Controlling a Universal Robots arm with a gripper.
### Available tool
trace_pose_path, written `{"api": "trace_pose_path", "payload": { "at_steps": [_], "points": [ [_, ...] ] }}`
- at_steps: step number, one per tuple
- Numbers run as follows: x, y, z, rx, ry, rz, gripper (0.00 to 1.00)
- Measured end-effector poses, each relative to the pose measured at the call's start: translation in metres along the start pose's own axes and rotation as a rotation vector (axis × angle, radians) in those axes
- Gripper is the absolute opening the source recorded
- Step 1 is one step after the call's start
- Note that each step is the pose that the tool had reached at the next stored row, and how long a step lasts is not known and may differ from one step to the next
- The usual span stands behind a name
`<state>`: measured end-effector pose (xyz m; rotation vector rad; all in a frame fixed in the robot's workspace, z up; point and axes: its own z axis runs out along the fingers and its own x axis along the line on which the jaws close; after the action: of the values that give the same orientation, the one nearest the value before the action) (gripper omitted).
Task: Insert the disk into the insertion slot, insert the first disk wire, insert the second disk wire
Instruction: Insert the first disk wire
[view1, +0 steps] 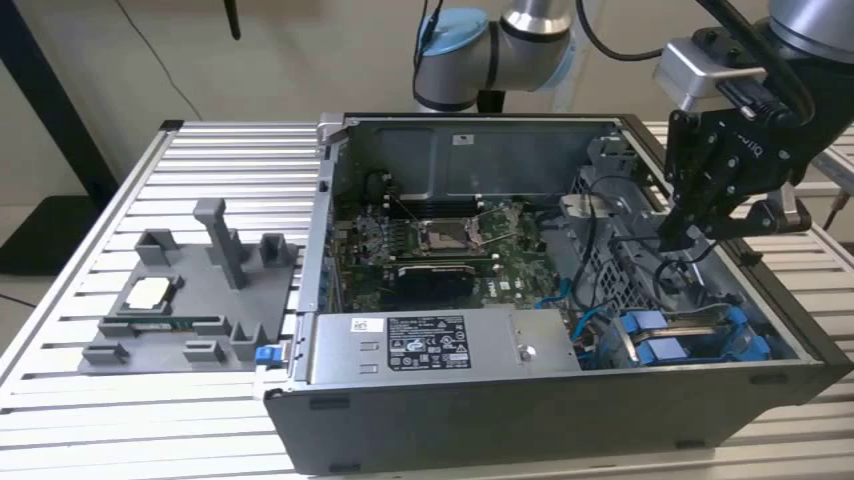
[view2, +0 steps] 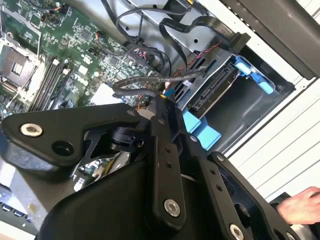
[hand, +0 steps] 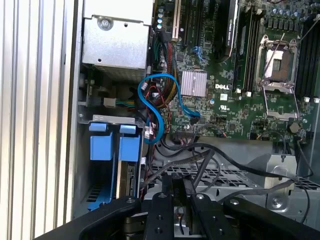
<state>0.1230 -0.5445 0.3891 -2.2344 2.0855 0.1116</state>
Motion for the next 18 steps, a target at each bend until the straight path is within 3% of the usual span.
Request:
{"api": "trace_pose_path", "payload": {
  "at_steps": [5,18],
  "points": [
    [0.0020,-0.0017,-0.0001,-0.0013,0.0055,0.000,0.19],
    [0.0076,-0.0065,0.0003,-0.0068,0.0390,0.001,0.19]
  ]
}}
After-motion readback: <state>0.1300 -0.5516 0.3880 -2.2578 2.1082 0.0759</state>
